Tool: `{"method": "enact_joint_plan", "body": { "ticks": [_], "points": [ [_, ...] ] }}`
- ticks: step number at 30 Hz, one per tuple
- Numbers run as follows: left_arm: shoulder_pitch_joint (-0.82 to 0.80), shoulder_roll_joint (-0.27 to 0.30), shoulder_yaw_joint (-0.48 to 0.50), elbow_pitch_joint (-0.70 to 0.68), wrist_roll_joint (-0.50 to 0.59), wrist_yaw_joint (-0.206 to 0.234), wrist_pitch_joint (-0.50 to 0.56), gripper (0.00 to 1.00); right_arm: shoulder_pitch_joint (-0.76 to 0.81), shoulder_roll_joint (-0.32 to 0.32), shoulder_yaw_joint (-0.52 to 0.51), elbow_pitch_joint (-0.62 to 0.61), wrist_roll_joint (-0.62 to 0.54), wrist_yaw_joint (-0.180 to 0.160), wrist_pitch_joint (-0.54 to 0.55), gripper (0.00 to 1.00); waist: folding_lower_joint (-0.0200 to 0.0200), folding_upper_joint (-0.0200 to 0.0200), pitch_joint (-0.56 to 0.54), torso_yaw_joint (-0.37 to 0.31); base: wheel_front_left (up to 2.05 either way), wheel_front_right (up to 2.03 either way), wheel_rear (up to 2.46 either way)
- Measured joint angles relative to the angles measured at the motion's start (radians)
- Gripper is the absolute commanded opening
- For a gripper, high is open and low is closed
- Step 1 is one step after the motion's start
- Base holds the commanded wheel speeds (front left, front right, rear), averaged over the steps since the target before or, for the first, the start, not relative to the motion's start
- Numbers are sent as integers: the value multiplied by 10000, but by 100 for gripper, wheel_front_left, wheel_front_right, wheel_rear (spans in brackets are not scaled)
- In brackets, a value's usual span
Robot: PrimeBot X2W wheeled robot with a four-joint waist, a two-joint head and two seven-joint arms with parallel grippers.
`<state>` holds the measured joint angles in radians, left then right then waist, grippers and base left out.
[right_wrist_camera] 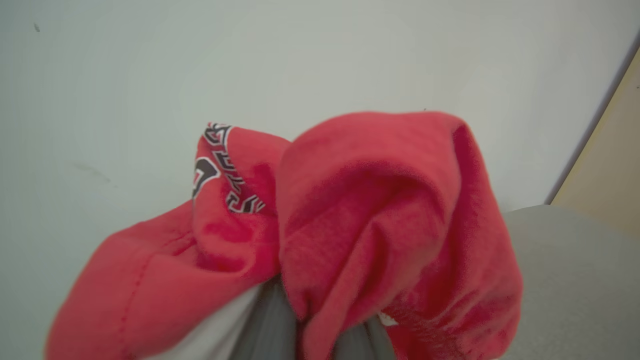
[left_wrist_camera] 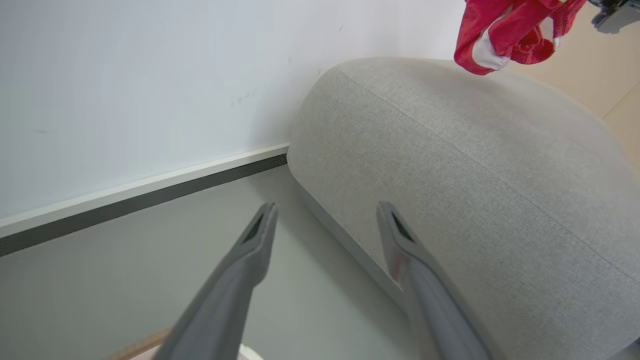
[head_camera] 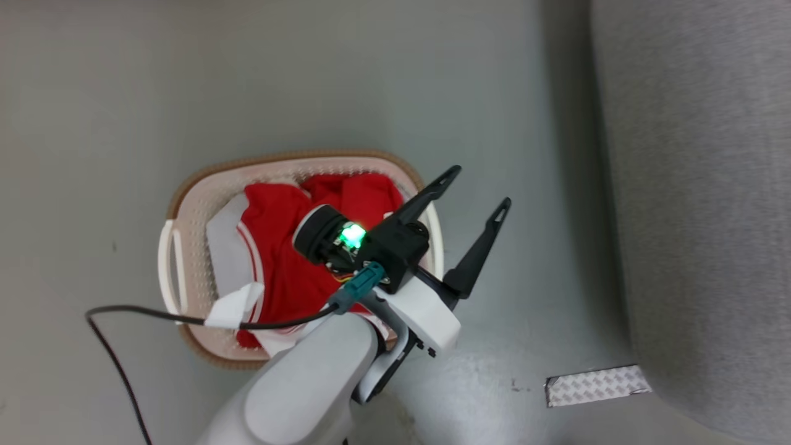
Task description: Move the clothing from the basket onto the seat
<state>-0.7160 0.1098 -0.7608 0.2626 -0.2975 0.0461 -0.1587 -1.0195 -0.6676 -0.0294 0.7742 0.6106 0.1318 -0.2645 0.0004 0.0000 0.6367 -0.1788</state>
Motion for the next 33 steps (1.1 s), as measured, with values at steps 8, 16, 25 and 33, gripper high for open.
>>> {"method": "enact_joint_plan", "body": {
  "ticks": [8, 16, 25, 33],
  "points": [
    [524, 395, 127, -426, -2, 445, 15, 100, -426, 1091, -732, 1492, -240, 2, 0, 0, -1, 0, 868, 688, 0, 0, 0],
    [994, 721, 301, -414, -247, 573, -44, 100, 742, 1741, -1055, 1118, -941, 2, -2, 100, -3, 0, 296, 572, 0, 0, 0],
    [1782, 771, 497, 270, -915, 456, -545, 100, 3480, 1990, -631, -637, -1547, 2, -2, 100, -5, 0, -1488, 311, 0, 0, 0],
    [3145, 775, 1018, 558, -1546, 686, -941, 100, 6546, 2849, -1369, -3104, -2182, 2, -2, 100, -7, 0, -3577, 257, 0, 0, 0]
  ]
}}
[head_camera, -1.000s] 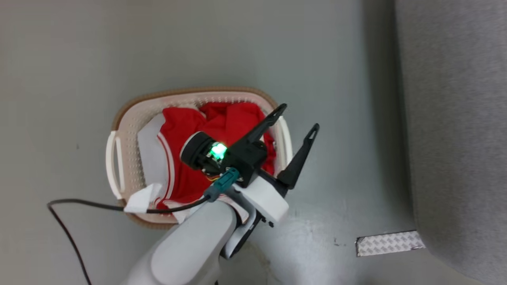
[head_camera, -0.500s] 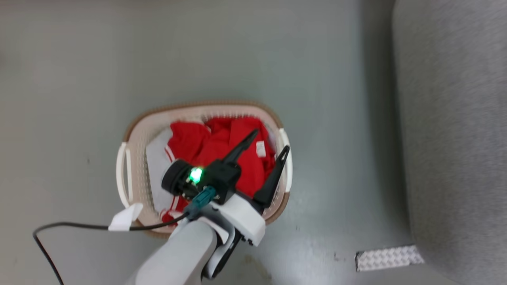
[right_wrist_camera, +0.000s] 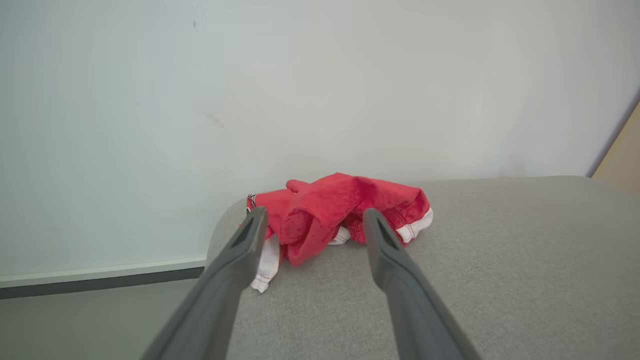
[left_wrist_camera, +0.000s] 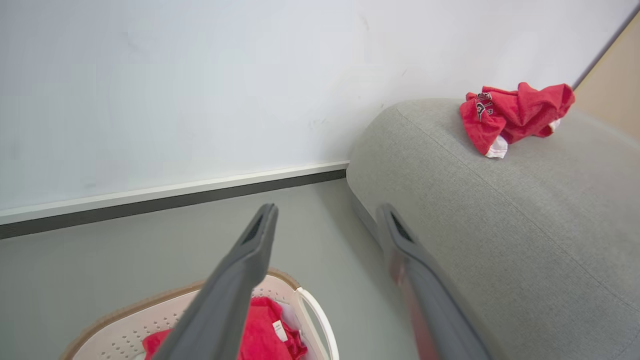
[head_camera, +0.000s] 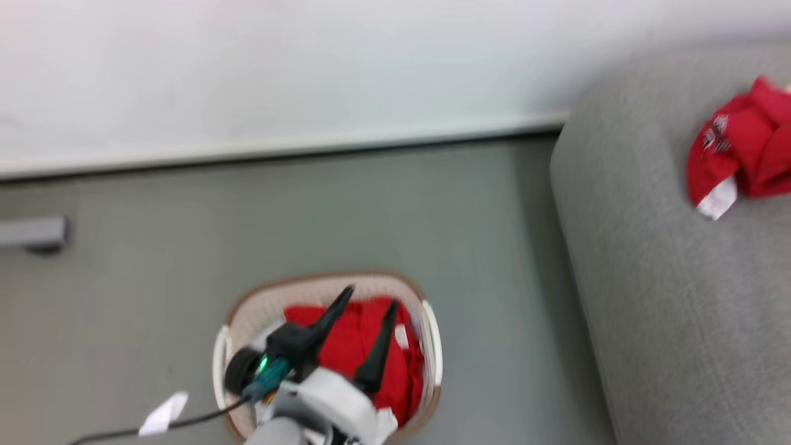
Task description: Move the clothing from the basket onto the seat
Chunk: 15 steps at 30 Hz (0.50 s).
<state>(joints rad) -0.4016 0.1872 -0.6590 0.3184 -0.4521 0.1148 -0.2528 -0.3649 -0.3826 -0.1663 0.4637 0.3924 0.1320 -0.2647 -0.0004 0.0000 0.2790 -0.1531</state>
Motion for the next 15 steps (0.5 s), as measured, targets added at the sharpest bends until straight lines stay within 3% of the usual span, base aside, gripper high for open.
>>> {"method": "enact_joint_plan", "body": {
  "ticks": [7, 15],
  "points": [
    [1405, 249, 819, -75, -130, 405, -100, 100, 2256, 1179, 148, -1670, -984, 0, -2, 100, -1, 0, -1647, 160, 0, 0, 0],
    [3027, 322, 2082, -382, 165, 581, -105, 100, 3712, 2167, 1037, -2362, -1630, -2, -2, 100, -1, 0, -2901, 591, 0, 0, 0]
  ]
}}
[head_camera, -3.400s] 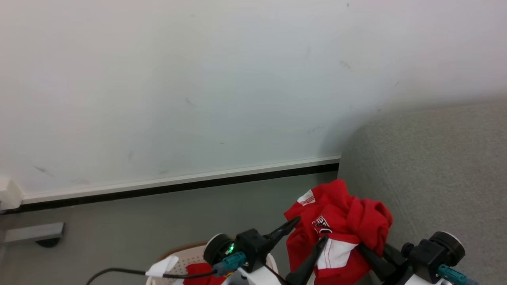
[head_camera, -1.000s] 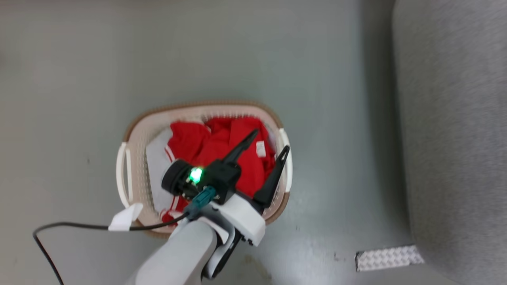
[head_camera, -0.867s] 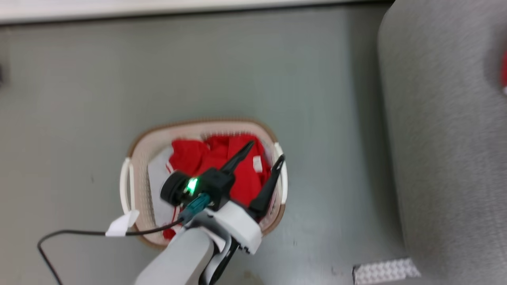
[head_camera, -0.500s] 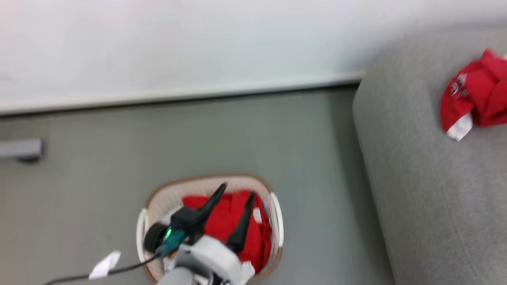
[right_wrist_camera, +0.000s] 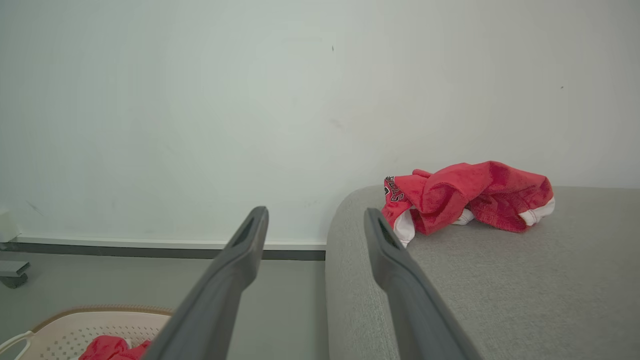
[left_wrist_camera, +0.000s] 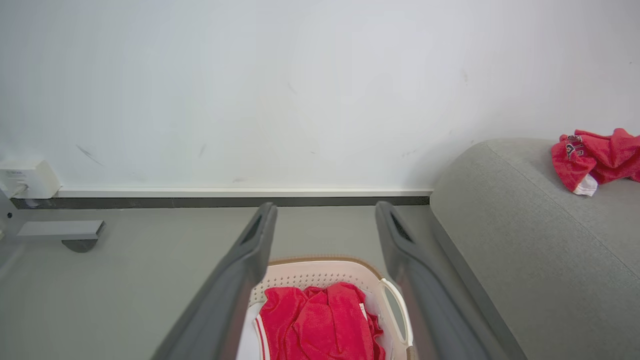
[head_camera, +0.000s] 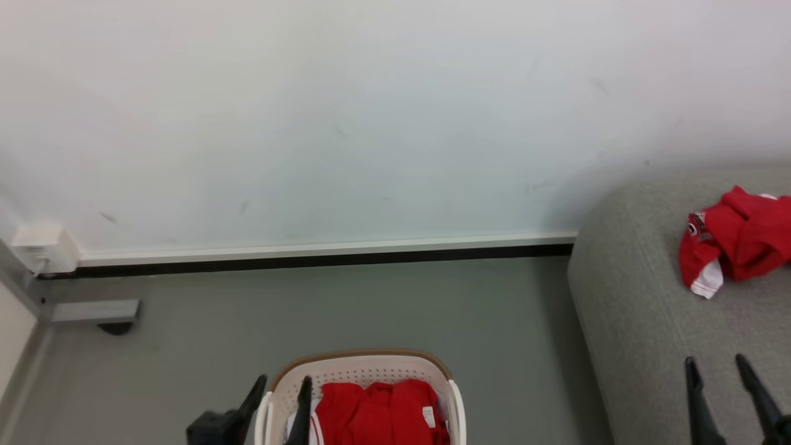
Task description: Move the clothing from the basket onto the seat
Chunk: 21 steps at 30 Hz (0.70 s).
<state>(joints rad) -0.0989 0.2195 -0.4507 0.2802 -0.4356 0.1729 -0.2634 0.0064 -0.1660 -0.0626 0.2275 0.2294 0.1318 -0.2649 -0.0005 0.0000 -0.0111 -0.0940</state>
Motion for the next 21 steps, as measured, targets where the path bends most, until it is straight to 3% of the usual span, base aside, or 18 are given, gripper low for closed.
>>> {"method": "enact_joint_plan", "body": {
  "ticks": [6, 14, 21],
  "points": [
    [810, -203, 945, 90, 422, -196, -6, 100, 456, 558, 291, -90, -311, 2, 0, 100, 2, 0, -268, 425, 0, 0, 0],
    [1233, -767, 2096, 232, 941, -771, -6, 100, 684, 922, 339, 96, -637, 2, 0, 100, 4, 0, -432, 768, 0, 0, 0],
    [1476, -1122, 2832, 301, 1361, -1636, -6, 100, 673, 1055, 525, 322, -690, 2, 2, 100, 5, 0, -494, 828, 0, 0, 0]
  ]
}}
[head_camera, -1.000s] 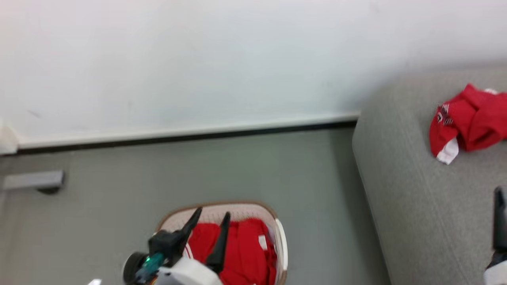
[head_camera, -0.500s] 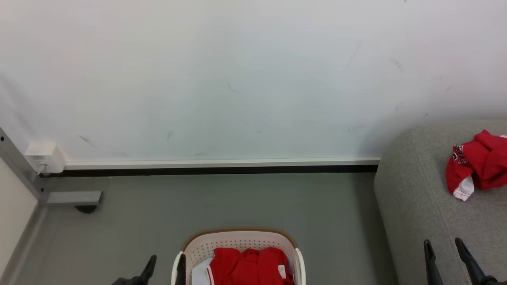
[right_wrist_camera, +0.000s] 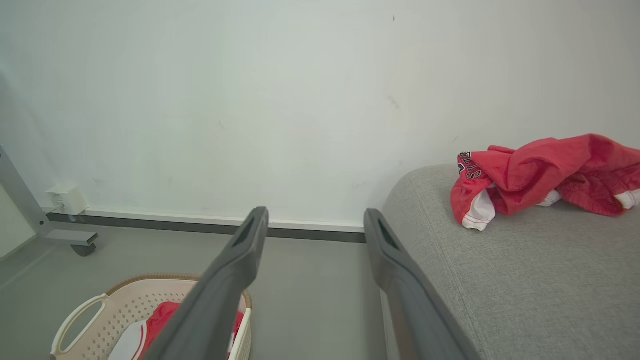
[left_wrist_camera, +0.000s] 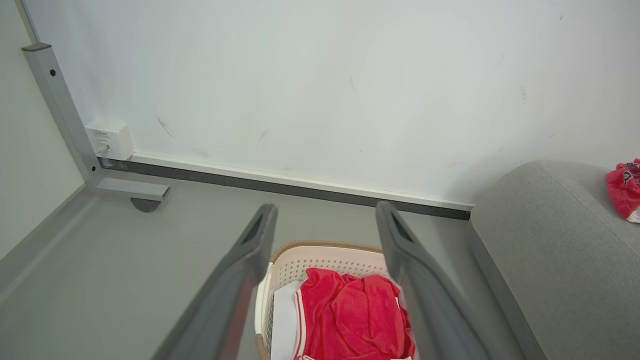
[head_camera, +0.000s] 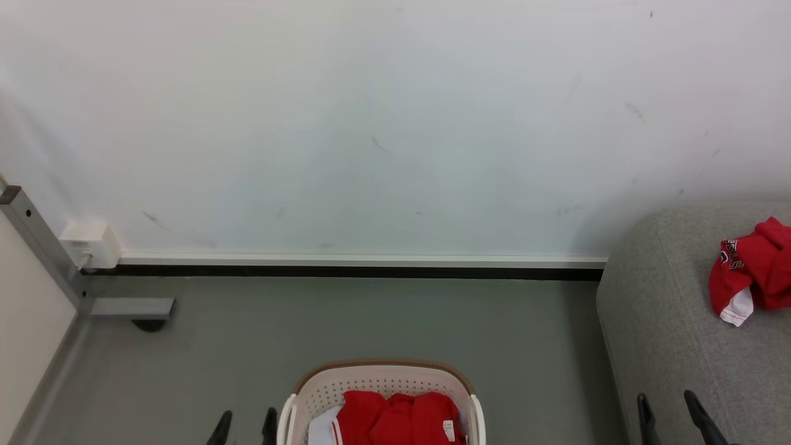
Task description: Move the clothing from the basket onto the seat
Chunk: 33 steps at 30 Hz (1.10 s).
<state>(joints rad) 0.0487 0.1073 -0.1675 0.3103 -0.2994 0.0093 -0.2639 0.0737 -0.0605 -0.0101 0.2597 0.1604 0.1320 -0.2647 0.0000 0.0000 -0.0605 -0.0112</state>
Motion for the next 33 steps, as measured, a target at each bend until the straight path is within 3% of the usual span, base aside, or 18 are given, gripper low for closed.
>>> {"method": "enact_joint_plan", "body": {
  "ticks": [6, 12, 27, 33],
  "points": [
    [1, -157, 610, 169, 387, -596, -2, 100, -21, 36, 61, 115, 0, -2, -2, 100, 0, 0, 1, 13, 0, 0, 0],
    [-6, -309, 1026, 328, 648, -895, -2, 100, -46, 48, 75, 186, -6, 0, -2, 100, 0, 0, -10, 4, 0, 0, 0],
    [-41, -523, 1430, 435, 1152, -1168, -2, 100, -54, 67, 142, 140, -8, 0, -2, 100, 0, 0, 55, 28, 0, 0, 0],
    [-524, -554, 1012, 859, 1275, -1246, -2, 100, -194, 67, 255, 19, 0, -2, 0, 100, 0, 0, 409, -99, 0, 0, 0]
  ]
}}
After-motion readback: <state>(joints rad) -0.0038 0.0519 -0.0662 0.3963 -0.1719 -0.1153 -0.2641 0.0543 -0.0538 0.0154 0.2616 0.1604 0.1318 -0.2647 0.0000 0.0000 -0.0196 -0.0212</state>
